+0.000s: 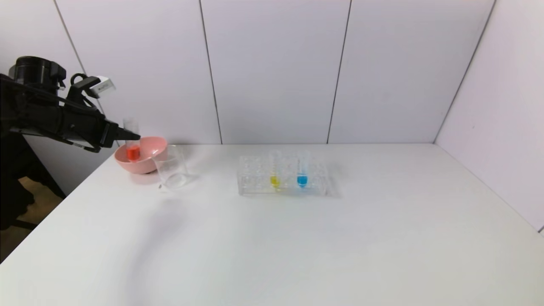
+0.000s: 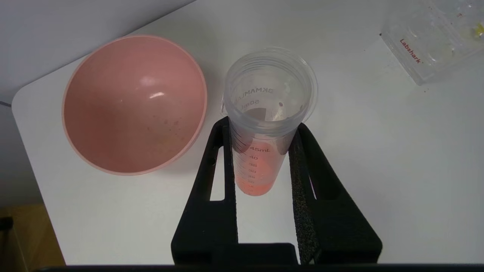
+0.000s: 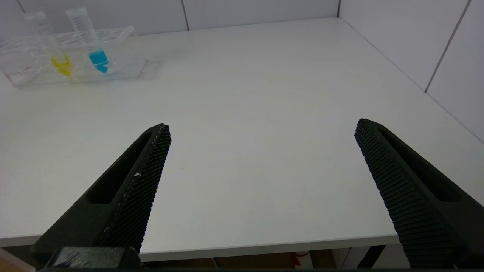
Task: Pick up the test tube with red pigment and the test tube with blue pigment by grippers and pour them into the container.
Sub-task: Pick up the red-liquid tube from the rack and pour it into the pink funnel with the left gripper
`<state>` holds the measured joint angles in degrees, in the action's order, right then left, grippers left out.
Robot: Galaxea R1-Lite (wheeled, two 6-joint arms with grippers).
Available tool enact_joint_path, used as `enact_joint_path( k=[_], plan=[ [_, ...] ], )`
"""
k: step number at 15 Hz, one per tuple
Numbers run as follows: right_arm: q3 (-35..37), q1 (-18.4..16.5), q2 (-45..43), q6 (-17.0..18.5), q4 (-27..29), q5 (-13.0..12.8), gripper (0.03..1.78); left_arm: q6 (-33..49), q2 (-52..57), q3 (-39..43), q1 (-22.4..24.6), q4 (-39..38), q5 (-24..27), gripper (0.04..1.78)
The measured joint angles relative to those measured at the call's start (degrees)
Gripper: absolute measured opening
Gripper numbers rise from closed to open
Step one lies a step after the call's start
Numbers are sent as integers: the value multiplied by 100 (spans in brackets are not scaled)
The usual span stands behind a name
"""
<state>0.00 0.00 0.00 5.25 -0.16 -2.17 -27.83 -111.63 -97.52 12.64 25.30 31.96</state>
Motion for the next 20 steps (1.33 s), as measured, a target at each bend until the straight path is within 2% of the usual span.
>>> enact_joint_path(
  k=[4, 6, 12, 15, 20],
  plan=[
    [0, 0, 0, -2, 0, -2, 177, -238, -411, -1408, -241, 1571, -427, 43],
    [0, 0, 0, 0, 0, -2, 177, -573, -560, -1651, -319, 2035, -686, 43],
    [0, 0, 0, 0, 0, -2, 177, -1704, -675, -1738, -484, 2280, -1298, 43],
    [0, 0, 0, 0, 0, 0, 177, -2434, -692, -1744, -584, 2380, -1865, 43],
    [0, -2, 0, 0, 0, -2, 177, -2961, -786, -1805, -857, 2354, -2612, 43]
  ],
)
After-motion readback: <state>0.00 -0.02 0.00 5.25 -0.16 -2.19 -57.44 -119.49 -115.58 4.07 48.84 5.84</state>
